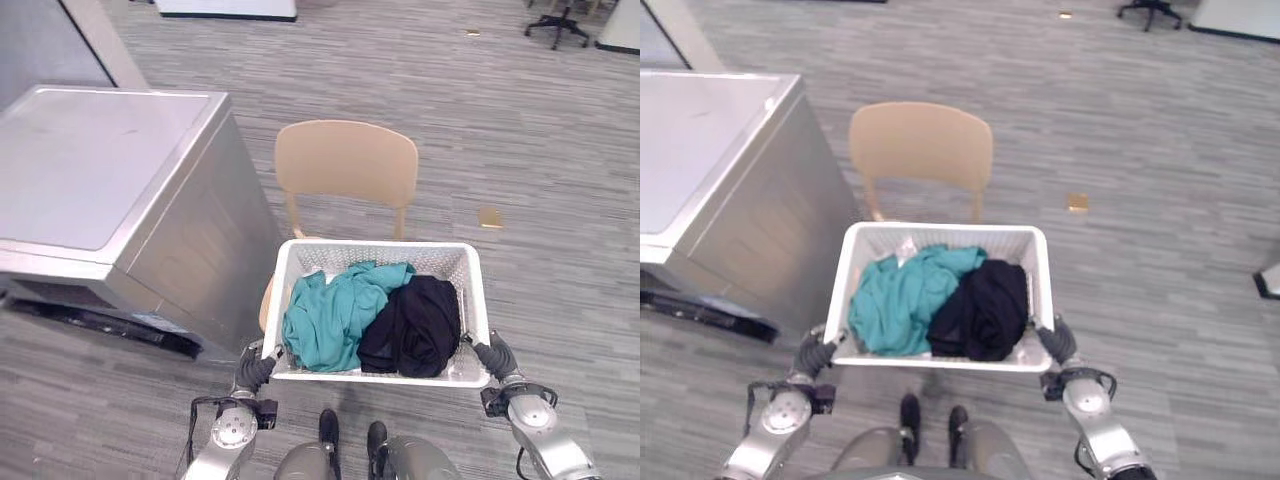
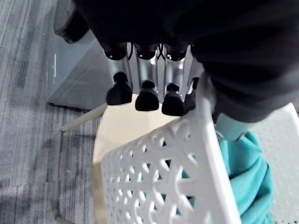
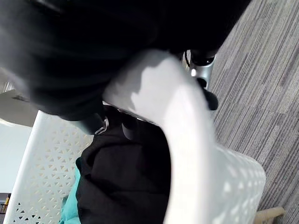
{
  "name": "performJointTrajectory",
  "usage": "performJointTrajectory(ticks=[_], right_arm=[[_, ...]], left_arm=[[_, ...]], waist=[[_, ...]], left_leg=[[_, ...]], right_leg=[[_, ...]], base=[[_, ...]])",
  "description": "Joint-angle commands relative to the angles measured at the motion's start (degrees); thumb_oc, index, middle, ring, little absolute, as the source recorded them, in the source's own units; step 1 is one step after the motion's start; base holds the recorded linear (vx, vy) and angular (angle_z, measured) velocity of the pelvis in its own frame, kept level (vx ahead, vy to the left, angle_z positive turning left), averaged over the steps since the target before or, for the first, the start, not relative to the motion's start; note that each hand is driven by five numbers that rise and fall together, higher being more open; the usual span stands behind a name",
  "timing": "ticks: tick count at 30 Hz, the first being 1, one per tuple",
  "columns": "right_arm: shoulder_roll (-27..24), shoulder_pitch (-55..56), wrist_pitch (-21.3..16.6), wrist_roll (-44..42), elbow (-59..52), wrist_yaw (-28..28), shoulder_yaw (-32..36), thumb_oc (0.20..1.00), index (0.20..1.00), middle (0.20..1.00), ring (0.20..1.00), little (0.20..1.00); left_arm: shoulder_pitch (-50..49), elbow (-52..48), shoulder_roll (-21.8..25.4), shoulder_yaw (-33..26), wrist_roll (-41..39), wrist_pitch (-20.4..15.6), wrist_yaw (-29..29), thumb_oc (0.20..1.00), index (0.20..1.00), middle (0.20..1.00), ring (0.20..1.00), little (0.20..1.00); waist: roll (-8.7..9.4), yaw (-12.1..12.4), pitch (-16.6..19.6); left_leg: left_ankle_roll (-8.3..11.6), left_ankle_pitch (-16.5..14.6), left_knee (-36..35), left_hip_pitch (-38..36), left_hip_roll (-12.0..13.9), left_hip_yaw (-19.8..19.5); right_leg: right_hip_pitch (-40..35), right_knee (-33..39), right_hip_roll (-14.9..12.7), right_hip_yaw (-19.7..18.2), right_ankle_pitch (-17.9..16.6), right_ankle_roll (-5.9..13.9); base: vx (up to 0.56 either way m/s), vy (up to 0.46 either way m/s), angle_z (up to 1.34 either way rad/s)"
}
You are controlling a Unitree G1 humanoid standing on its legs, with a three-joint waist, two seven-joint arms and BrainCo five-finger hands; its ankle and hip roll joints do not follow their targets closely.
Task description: Grab the laundry basket,head to the washer,open it,put in the laundry and shut it.
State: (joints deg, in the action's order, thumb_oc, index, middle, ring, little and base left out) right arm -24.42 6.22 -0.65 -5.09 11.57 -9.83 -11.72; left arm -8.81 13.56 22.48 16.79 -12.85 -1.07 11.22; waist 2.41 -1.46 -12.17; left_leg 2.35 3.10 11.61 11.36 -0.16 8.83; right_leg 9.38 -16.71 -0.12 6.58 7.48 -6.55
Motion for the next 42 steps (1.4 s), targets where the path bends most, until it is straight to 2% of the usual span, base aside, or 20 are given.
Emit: performJointTrajectory(ticks=[1, 2, 3, 4, 5, 9, 11, 14, 15, 17, 20, 21, 22, 23, 25, 26, 27, 33, 38, 42], right_arm=[[-1.7, -2.9, -5.1, -0.8, -4.3, -0.2, 2.3, 0.2, 0.2, 0.2, 0.2, 0.2], [-1.7, -2.9, -5.1, -0.8, -4.3, -0.2, 2.3, 0.2, 0.2, 0.2, 0.2, 0.2], [-1.7, -2.3, -4.9, -0.7, -3.9, -0.3, 2.5, 0.2, 0.2, 0.2, 0.2, 0.2], [-1.5, -2.1, -4.9, -0.8, -3.7, -0.5, 2.6, 0.2, 0.2, 0.2, 0.2, 0.2], [-1.5, -2.1, -4.5, -0.7, -3.0, -1.0, 2.7, 0.2, 0.2, 0.2, 0.2, 0.2], [-1.2, -3.0, -4.3, 0.0, -2.0, -0.9, 2.6, 0.2, 0.2, 0.2, 0.2, 0.2], [-0.3, -5.1, -3.9, 0.8, 0.2, -1.3, 1.8, 0.2, 0.2, 0.2, 0.2, 0.2], [-0.1, -5.9, -3.9, 1.0, 0.7, -1.5, 1.4, 0.2, 0.2, 0.2, 0.2, 0.2], [0.7, -8.3, -3.6, 2.0, 2.3, -2.2, -0.1, 0.2, 0.2, 0.2, 0.2, 0.2], [1.6, -10.5, -3.5, 2.5, 4.0, -2.8, -1.6, 0.2, 0.2, 0.2, 0.2, 0.2], [3.6, -14.8, -3.9, 2.3, 7.1, -3.7, -4.8, 0.2, 0.2, 0.2, 0.2, 0.2], [4.1, -16.1, -4.0, 2.5, 8.9, -4.5, -6.4, 0.2, 0.2, 0.2, 0.2, 0.2], [4.1, -16.1, -4.0, 2.5, 8.9, -4.5, -6.4, 0.2, 0.2, 0.2, 0.2, 0.2], [4.8, -18.6, -3.9, 2.6, 10.4, -5.4, -7.8, 0.2, 0.2, 0.2, 0.2, 0.2], [5.3, -19.7, -4.4, 1.9, 11.3, -6.2, -8.0, 0.2, 0.2, 0.2, 0.2, 0.2], [5.2, -19.8, -4.3, 2.1, 11.4, -6.2, -8.3, 0.2, 0.2, 0.2, 0.2, 0.2], [5.3, -21.5, -4.1, 2.2, 12.9, -6.5, -9.8, 0.2, 0.2, 0.2, 0.2, 0.2], [5.7, -23.0, -3.9, 0.4, 16.0, -6.7, -10.9, 0.2, 0.2, 0.2, 0.2, 0.2], [5.8, -30.4, -4.0, -2.5, 22.5, -8.1, -13.2, 0.2, 0.2, 0.2, 0.2, 0.2], [5.5, -33.0, -4.0, -2.3, 24.1, -8.1, -14.5, 0.2, 0.2, 0.2, 0.2, 0.2]], left_arm=[[5.7, -5.9, -1.5, -0.7, -0.6, -5.7, -2.5, 0.2, 0.2, 0.2, 0.2, 0.2], [5.7, -5.9, -1.5, -0.7, -0.6, -5.7, -2.5, 0.2, 0.2, 0.2, 0.2, 0.2], [5.6, -5.3, -1.7, -0.8, -0.3, -5.4, -2.1, 0.2, 0.2, 0.2, 0.2, 0.2], [5.7, -4.7, -1.8, -1.0, 0.0, -5.2, -1.5, 0.2, 0.2, 0.2, 0.2, 0.2], [6.2, -3.7, -2.1, -1.3, 0.6, -5.0, -0.4, 0.2, 0.2, 0.2, 0.2, 0.2], [6.5, -2.5, -2.3, -1.2, 1.0, -5.3, -0.3, 0.2, 0.2, 0.2, 0.2, 0.2], [8.8, -1.0, -1.1, 0.1, 2.1, -5.2, -0.5, 0.2, 0.2, 0.2, 0.2, 0.2], [9.8, -0.5, -0.8, 0.4, 2.3, -5.4, -0.2, 0.2, 0.2, 0.2, 0.2, 0.2], [12.7, 0.3, 0.0, 1.0, 3.2, -5.5, 0.8, 0.2, 0.2, 0.2, 0.2, 0.2], [15.5, 1.8, 0.4, 1.3, 3.5, -6.2, 2.5, 0.2, 0.2, 0.2, 0.2, 0.2], [20.0, 5.9, 0.3, 1.9, 3.4, -6.6, 4.8, 0.2, 0.2, 0.2, 0.2, 0.2], [21.9, 8.4, -0.6, 3.6, 3.5, -6.6, 5.7, 0.2, 0.2, 0.2, 0.2, 0.2], [21.9, 8.4, -0.6, 3.6, 3.5, -6.6, 5.7, 0.2, 0.2, 0.2, 0.2, 0.2], [24.6, 10.6, -1.7, 3.9, 3.3, -7.0, 6.2, 0.2, 0.2, 0.2, 0.2, 0.2], [26.3, 12.5, -2.2, 5.3, 3.9, -6.8, 6.3, 0.2, 0.2, 0.2, 0.2, 0.2], [27.0, 13.2, -2.4, 5.8, 4.3, -6.8, 6.3, 0.2, 0.2, 0.2, 0.2, 0.2], [28.6, 15.1, -2.5, 5.8, 4.1, -7.1, 7.0, 0.2, 0.2, 0.2, 0.2, 0.2], [30.3, 17.6, -3.7, 6.7, 4.2, -6.4, 7.8, 0.2, 0.2, 0.2, 0.2, 0.2], [35.3, 25.5, -5.7, 7.7, 4.1, -5.7, 10.6, 0.2, 0.2, 0.2, 0.2, 0.2], [35.8, 26.0, -5.3, 7.3, 4.5, -5.8, 11.7, 0.2, 0.2, 0.2, 0.2, 0.2]], waist=[[1.0, -0.9, 1.1], [1.04, -0.9, 1.1], [0.82, -1.2, 1.8], [0.71, -1.2, 1.9], [-0.37, -1.1, 1.9], [-1.55, -1.1, 2.3], [-1.69, -1.4, 1.7], [-1.42, -1.3, 1.5], [-1.07, -1.4, 0.8], [-0.73, -1.3, 0.4], [-0.47, -0.8, -0.1], [0.03, -1.3, -0.1], [0.05, -1.2, -0.1], [0.19, -0.5, -1.0], [0.2, -0.8, -1.1], [0.21, -1.3, -0.8], [0.27, -1.0, -0.7], [-0.53, -0.7, 0.1], [-1.48, 0.0, -1.9], [-1.5, 0.7, -2.5]], left_leg=[[1.53, -8.2, 2.6, -2.8, 4.9, -0.7], [1.55, -8.1, 2.3, -3.0, 4.8, -0.7], [2.13, -5.7, -1.9, -4.7, 7.7, -0.3], [2.56, -4.4, -3.7, -5.1, 8.9, -0.5], [3.91, -1.2, -7.6, -4.3, 10.8, -2.7], [4.5, -2.5, -8.5, -4.4, 9.8, -5.8], [3.26, -4.6, -7.4, -3.3, 7.3, -4.1], [2.79, -5.2, -6.5, -2.1, 6.6, -3.5], [1.7, -6.3, -5.8, -0.2, 5.3, -2.3], [0.96, -6.6, -5.3, 2.1, 4.6, -0.8], [0.04, -6.7, -5.7, 3.7, 4.4, 1.8], [-0.64, -6.3, -6.9, 3.4, 3.2, 2.0], [-0.64, -6.3, -6.9, 3.3, 3.2, 2.0], [-0.64, -6.2, -7.1, 3.7, 2.3, 2.2], [-0.7, -5.5, -7.5, 4.6, 2.0, 2.6], [-0.69, -4.9, -8.2, 4.8, 2.0, 2.7], [-0.67, -4.3, -9.5, 5.3, 2.2, 3.5], [-0.75, -2.1, -11.7, 6.8, 3.0, 2.4], [-0.25, -0.4, -12.6, 8.7, 2.9, 0.9], [-0.17, 0.0, -12.7, 9.5, 2.8, 0.5]], right_leg=[[-9.0, 12.3, -0.9, -4.0, 0.6, 8.79], [-9.1, 12.4, -1.0, -4.0, 0.6, 8.79], [-9.4, 12.6, -1.9, -3.0, 1.1, 9.14], [-9.7, 12.7, -2.4, -2.7, 1.5, 9.39], [-10.7, 13.1, -3.4, -2.9, 2.3, 10.24], [-12.0, 14.2, -5.1, -3.7, 2.2, 11.59], [-10.4, 15.0, -8.4, -5.6, 0.4, 13.71], [-9.2, 15.1, -9.2, -6.3, -0.3, 14.25], [-5.9, 15.0, -10.4, -8.0, -1.8, 15.08], [-1.9, 14.2, -10.9, -9.0, -3.3, 15.9], [2.3, 11.5, -9.9, -7.1, -3.9, 15.77], [3.5, 8.7, -5.9, -8.7, -2.6, 14.41], [3.5, 8.6, -5.9, -8.8, -2.5, 14.41], [3.6, 9.9, -6.2, -6.1, -2.6, 13.83], [4.1, 10.6, -5.2, -6.3, -2.6, 13.15], [4.4, 11.1, -3.9, -8.5, -2.7, 12.7], [5.3, 12.5, -3.8, -8.1, -3.9, 12.71], [8.2, 12.5, -2.8, -7.9, -4.1, 12.06], [11.4, 11.8, -2.6, -6.6, -4.4, 11.75], [12.1, 11.9, -2.7, -6.2, -4.6, 11.75]], base=[[0.09, 0.1, 0.42], [0.15, 0.193, 0.24], [0.13, 0.197, 0.1], [0.25, 0.428, 0.36], [0.17, 0.307, 0.3], [0.16, 0.335, -0.16], [0.1, 0.461, -0.31], [-0.06, 0.186, -0.21], [-0.16, 0.246, 0.03], [-0.18, 0.242, -0.23], [-0.1, 0.153, -0.65], [-0.03, 0.117, -0.68], [-0.06, 0.142, -0.58], [-0.05, 0.065, -0.14], [-0.04, -0.021, -0.01], [-0.08, -0.06, -0.18], [-0.06, -0.018, -0.13], [-0.02, -0.036, -0.16], [-0.05, -0.021, 0.02], [-0.02, -0.013, 0.08]])
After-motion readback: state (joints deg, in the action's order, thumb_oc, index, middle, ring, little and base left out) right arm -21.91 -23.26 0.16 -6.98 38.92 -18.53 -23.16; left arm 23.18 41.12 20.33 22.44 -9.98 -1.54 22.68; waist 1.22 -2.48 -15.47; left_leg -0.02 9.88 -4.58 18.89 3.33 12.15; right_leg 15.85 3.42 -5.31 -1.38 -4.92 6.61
